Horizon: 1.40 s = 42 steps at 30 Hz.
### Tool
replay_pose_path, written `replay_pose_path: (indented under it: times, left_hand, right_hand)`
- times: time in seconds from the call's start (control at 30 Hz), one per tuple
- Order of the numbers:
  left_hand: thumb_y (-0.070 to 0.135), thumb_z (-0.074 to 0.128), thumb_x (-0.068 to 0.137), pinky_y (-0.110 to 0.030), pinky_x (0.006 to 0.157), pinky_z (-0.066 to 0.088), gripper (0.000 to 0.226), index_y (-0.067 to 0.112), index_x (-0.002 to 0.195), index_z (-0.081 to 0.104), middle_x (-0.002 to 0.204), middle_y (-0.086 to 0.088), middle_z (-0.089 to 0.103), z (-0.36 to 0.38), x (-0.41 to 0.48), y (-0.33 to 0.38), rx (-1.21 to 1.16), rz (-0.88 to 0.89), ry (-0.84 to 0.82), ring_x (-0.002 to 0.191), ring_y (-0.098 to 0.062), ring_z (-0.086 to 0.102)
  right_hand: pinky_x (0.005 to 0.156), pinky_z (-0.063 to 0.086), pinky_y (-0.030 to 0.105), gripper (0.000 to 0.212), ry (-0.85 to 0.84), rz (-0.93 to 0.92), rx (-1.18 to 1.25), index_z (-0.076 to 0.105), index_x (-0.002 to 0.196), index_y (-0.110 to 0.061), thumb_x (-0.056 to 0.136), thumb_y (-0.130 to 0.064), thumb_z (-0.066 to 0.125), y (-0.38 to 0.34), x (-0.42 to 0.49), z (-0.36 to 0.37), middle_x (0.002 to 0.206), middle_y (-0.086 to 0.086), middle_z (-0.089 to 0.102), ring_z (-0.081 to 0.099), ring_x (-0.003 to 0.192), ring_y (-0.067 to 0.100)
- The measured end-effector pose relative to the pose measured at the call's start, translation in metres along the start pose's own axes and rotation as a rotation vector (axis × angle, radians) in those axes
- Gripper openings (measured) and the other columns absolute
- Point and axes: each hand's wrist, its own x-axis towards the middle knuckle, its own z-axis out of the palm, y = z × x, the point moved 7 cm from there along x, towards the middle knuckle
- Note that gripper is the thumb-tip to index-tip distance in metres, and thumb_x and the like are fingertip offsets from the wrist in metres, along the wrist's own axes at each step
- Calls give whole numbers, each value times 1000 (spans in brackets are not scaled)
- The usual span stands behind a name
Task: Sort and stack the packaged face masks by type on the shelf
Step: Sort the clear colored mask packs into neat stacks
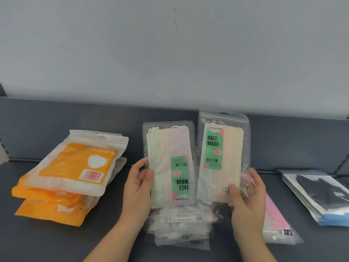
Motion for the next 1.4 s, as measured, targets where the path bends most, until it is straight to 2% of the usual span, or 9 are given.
replay_pose_path:
  times: [0.33, 0.5, 0.7, 0.77, 0.83, 0.93, 1.07, 1.2, 1.4]
  left_hand:
    - [15, 53, 99, -28, 79, 54, 45, 36, 135, 36, 89, 12, 75, -3, 1, -3, 73, -29, 4, 90, -5, 71]
    - [6, 40, 103, -29, 75, 61, 32, 21, 116, 64, 111, 3, 71, 5, -2, -12, -70, -193, -55, 101, -13, 70]
    - [-12, 33, 95, -36, 76, 62, 53, 22, 118, 66, 109, 12, 73, 4, -2, -3, -171, -218, -91, 98, -11, 72]
    - [-15, 40, 94, -32, 73, 62, 56, 29, 122, 62, 121, 13, 64, 3, 0, 0, -82, -211, -94, 106, -14, 68]
    - [-21, 44, 88, -39, 90, 58, 69, 37, 124, 54, 137, 10, 49, 6, -2, 5, 35, -164, -113, 123, -15, 55]
    - [-22, 45, 83, -32, 92, 53, 80, 46, 123, 46, 140, 12, 35, 15, -9, 10, 124, -110, -91, 122, -8, 49]
    - [-20, 47, 78, -46, 101, 50, 92, 66, 110, 56, 144, 7, 45, 30, -23, 3, -99, -136, 18, 130, -16, 51]
    - [-24, 49, 81, -46, 100, 51, 90, 58, 118, 54, 136, 10, 52, 45, -42, 18, -270, -70, 137, 127, -9, 54]
    - [13, 78, 66, -48, 83, 55, 82, 39, 135, 41, 119, -12, 59, 57, -25, 46, -702, -65, -173, 103, -29, 62]
  right_hand:
    - [61, 56, 16, 54, 3, 87, 42, 45, 132, -30, 93, 6, 55, 7, 3, 3, 109, 2, 65, 69, 91, 13]
    - [64, 58, 20, 54, -23, 113, 27, 46, 132, -29, 93, 6, 56, 9, 2, 7, 103, -1, 66, 70, 86, 10]
    - [81, 57, 49, 50, 25, 214, 146, 54, 118, -38, 92, 4, 58, 15, 6, 3, 113, 9, 70, 70, 100, 30]
    - [66, 58, 41, 46, 39, 268, 245, 55, 120, -33, 92, 3, 57, 13, 7, 0, 113, 8, 71, 72, 96, 27]
    - [53, 55, 30, 41, 23, 319, 347, 55, 125, -24, 93, 2, 54, 8, 6, -1, 111, 6, 73, 73, 87, 20]
    - [57, 54, 28, 37, -69, 393, 441, 58, 128, -9, 93, -1, 51, 1, -2, 9, 118, 11, 71, 72, 93, 22]
    - [55, 58, 31, 27, -167, 494, 422, 63, 116, -3, 94, 0, 49, 6, -24, 27, 106, 12, 75, 73, 88, 24]
    - [59, 56, 36, 20, -208, 491, 372, 61, 109, -6, 91, -2, 54, 3, -33, 31, 105, 16, 75, 72, 87, 29]
    - [57, 58, 36, 18, -273, 420, 356, 58, 95, -8, 81, 3, 57, -18, -9, 15, 96, 18, 73, 71, 73, 25]
